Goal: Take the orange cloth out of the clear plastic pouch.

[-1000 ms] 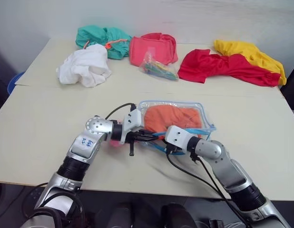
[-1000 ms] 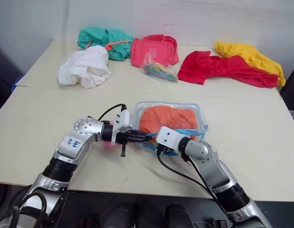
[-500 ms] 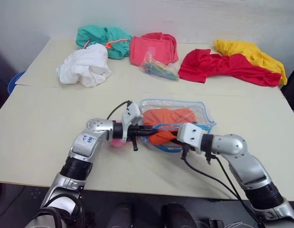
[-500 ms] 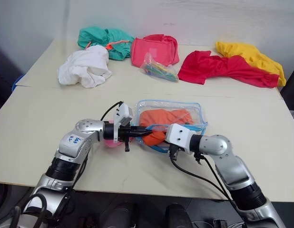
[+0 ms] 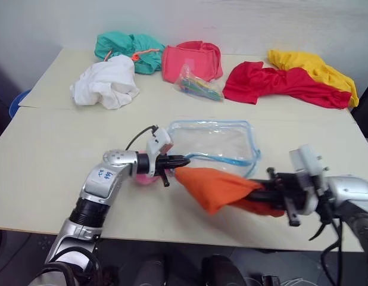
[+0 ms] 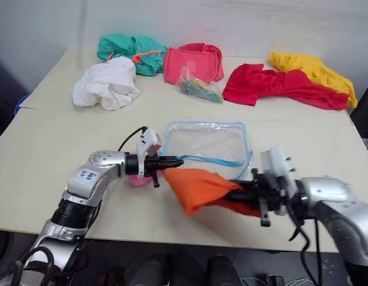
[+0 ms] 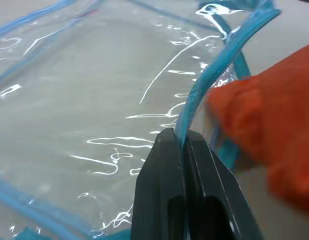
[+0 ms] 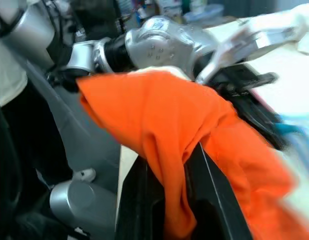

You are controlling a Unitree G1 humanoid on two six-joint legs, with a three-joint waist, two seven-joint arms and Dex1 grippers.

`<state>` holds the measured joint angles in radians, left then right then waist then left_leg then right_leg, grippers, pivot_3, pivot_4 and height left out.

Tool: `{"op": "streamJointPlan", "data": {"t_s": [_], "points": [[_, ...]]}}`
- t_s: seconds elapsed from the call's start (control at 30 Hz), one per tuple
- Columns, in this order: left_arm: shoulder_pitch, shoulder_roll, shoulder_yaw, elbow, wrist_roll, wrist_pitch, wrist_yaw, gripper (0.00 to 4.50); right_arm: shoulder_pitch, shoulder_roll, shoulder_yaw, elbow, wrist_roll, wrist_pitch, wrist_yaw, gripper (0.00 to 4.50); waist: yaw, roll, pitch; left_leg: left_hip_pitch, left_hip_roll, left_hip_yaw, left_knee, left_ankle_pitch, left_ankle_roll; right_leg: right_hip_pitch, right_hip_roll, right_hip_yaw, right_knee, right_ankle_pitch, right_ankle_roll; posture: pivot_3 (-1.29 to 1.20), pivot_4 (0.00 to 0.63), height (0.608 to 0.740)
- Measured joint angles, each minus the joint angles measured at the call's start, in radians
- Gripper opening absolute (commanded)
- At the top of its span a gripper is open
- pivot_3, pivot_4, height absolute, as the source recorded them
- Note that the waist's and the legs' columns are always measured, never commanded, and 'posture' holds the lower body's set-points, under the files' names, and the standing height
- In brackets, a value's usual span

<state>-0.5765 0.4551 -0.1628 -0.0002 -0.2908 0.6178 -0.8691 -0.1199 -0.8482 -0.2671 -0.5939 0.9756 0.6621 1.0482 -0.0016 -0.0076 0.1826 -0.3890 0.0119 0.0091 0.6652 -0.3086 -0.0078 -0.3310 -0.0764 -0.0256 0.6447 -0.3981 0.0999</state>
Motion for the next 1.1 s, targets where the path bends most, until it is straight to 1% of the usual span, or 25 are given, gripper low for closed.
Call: {"op": "streamJointPlan", "data": {"t_s": [0.1, 0.2, 0.27, 0.33, 0.4, 0.43, 0.5, 0.53, 0.6, 0.67, 0.73, 0.8, 0.87, 0.93, 0.97, 1.1], "points": [[0.008, 0.034, 0.002, 0.001, 0.004, -0.034, -0.015, 0.0, -0.02, -0.065, -0.136, 0.042, 0.082, 0.046, -0.035, 0.02, 0.002, 0.0, 0.0, 0.0, 0.0, 0.0, 0.0, 0.0, 0.0, 0.0, 0.0, 0.0, -0.001, 0.0, 0.0, 0.0, 0.15, 0.74], [0.014, 0.051, 0.005, 0.003, 0.005, -0.064, -0.034, 0.0, -0.063, -0.12, -0.241, 0.134, 0.115, 0.067, -0.057, 0.02, 0.003, 0.0, 0.0, 0.0, 0.0, 0.0, 0.0, 0.0, 0.001, 0.001, 0.0, 0.0, -0.001, 0.0, 0.0, 0.0, 0.15, 0.74], [0.014, 0.068, 0.004, 0.004, 0.009, -0.086, -0.053, 0.0, -0.109, -0.167, -0.303, 0.233, 0.079, 0.047, -0.058, 0.02, 0.003, 0.0, 0.0, 0.0, -0.001, 0.001, 0.0, 0.0, 0.001, 0.001, -0.001, 0.0, -0.002, 0.0, 0.0, 0.0, 0.15, 0.74], [0.014, 0.081, 0.004, 0.008, 0.018, -0.111, -0.069, 0.0, -0.141, -0.208, -0.332, 0.33, -0.014, -0.036, -0.039, 0.02, 0.003, 0.0, 0.0, 0.0, 0.0, 0.001, -0.001, 0.0, 0.001, 0.001, -0.001, 0.0, -0.002, 0.0, 0.0, 0.0, 0.15, 0.74], [0.015, 0.092, 0.004, 0.016, 0.02, -0.138, -0.088, 0.0, -0.14, -0.244, -0.326, 0.433, -0.159, -0.188, 0.02, 0.02, 0.003, 0.0, 0.0, 0.0, -0.001, 0.001, -0.001, 0.0, 0.001, 0.001, 0.0, 0.0, -0.003, 0.0, 0.0, 0.0, 0.15, 0.74], [0.015, 0.1, 0.004, 0.019, 0.023, -0.154, -0.096, 0.0, -0.123, -0.255, -0.314, 0.493, -0.252, -0.307, 0.068, 0.02, 0.003, 0.0, 0.0, 0.0, -0.001, 0.001, -0.001, -0.001, 0.001, 0.001, 0.0, 0.0, -0.003, 0.0, 0.0, 0.0, 0.15, 0.74], [0.015, 0.113, 0.004, 0.027, 0.027, -0.181, -0.111, 0.0, -0.076, -0.257, -0.279, 0.581, -0.375, -0.469, 0.137, 0.02, 0.002, 0.0, 0.0, 0.0, -0.001, 0.002, -0.001, -0.001, 0.002, 0.001, 0.0, 0.001, -0.003, 0.0, 0.0, 0.0, 0.15, 0.74], [0.015, 0.115, 0.004, 0.033, 0.029, -0.191, -0.116, 0.0, -0.058, -0.237, -0.262, 0.62, -0.424, -0.544, 0.156, 0.02, 0.001, 0.0, 0.0, 0.0, -0.001, 0.003, -0.001, -0.001, 0.002, 0.001, 0.0, 0.001, -0.003, 0.0, 0.0, 0.0, 0.15, 0.74], [0.015, 0.115, 0.003, 0.048, 0.032, -0.213, -0.129, 0.0, -0.017, -0.192, -0.21, 0.712, -0.549, -0.761, 0.177, 0.02, 0.001, 0.0, 0.0, 0.0, 0.0, 0.003, -0.001, -0.001, 0.002, 0.001, 0.0, 0.001, -0.002, 0.0, 0.0, 0.0, 0.15, 0.74], [0.015, 0.115, 0.003, 0.054, 0.034, -0.228, -0.139, 0.0, -0.002, -0.154, -0.167, 0.781, -0.634, -0.921, 0.183, 0.02, -0.001, 0.0, 0.0, 0.0, 0.0, 0.003, 0.0, -0.001, 0.002, 0.001, 0.0, 0.001, -0.002, 0.0, 0.0, 0.0, 0.15, 0.74], [0.015, 0.115, -0.001, 0.054, 0.035, -0.243, -0.152, 0.0, 0.001, -0.145, -0.135, 0.812, -0.691, -1.009, 0.166, 0.02, -0.004, 0.002, 0.001, 0.001, 0.0, 0.005, 0.0, -0.001, 0.002, 0.0, 0.0, 0.003, -0.001, 0.0, 0.0, 0.0, 0.15, 0.74], [0.016, 0.114, -0.004, 0.054, 0.035, -0.253, -0.166, 0.0, 0.046, -0.131, -0.12, 0.799, -0.715, -1.009, 0.146, 0.02, -0.001, 0.001, 0.001, 0.001, 0.001, 0.004, 0.0, -0.001, 0.001, 0.001, 0.001, 0.002, -0.001, 0.0, 0.0, 0.0, 0.15, 0.74], [0.018, 0.116, -0.01, 0.053, 0.038, -0.262, -0.176, 0.0, 0.132, -0.109, -0.084, 0.801, -0.732, -0.987, 0.143, 0.62, 0.004, 0.001, 0.0, 0.001, 0.001, 0.002, -0.001, -0.001, 0.001, 0.002, 0.001, 0.001, -0.002, 0.0, 0.0, 0.0, 0.15, 0.74], [0.029, 0.125, -0.012, 0.055, 0.047, -0.277, -0.18, 0.49, 0.197, -0.066, -0.044, 0.836, -0.744, -0.983, 0.141, 1.17, 0.011, 0.001, 0.0, 0.001, 0.0, 0.003, 0.0, -0.001, 0.002, 0.002, 0.0, 0.003, -0.002, 0.0, 0.0, 0.0, 0.15, 0.74], [0.033, 0.134, -0.01, 0.059, 0.057, -0.295, -0.179, 0.65, 0.224, -0.036, -0.042, 0.842, -0.734, -0.984, 0.139, 1.48, 0.01, 0.002, 0.001, 0.001, -0.001, 0.004, 0.0, -0.001, 0.002, 0.001, 0.0, 0.004, -0.002, 0.0, 0.0, 0.0, 0.15, 0.74], [0.032, 0.142, 0.011, 0.063, 0.046, -0.314, -0.188, 1.85, 0.252, -0.029, -0.068, 0.775, -0.652, -0.957, 0.149, 2.86, -0.001, 0.002, 0.001, 0.004, 0.0, 0.003, 0.0, 0.0, 0.002, 0.005, 0.0, 0.004, -0.002, 0.0, 0.0, 0.0, 0.15, 0.74]]}}
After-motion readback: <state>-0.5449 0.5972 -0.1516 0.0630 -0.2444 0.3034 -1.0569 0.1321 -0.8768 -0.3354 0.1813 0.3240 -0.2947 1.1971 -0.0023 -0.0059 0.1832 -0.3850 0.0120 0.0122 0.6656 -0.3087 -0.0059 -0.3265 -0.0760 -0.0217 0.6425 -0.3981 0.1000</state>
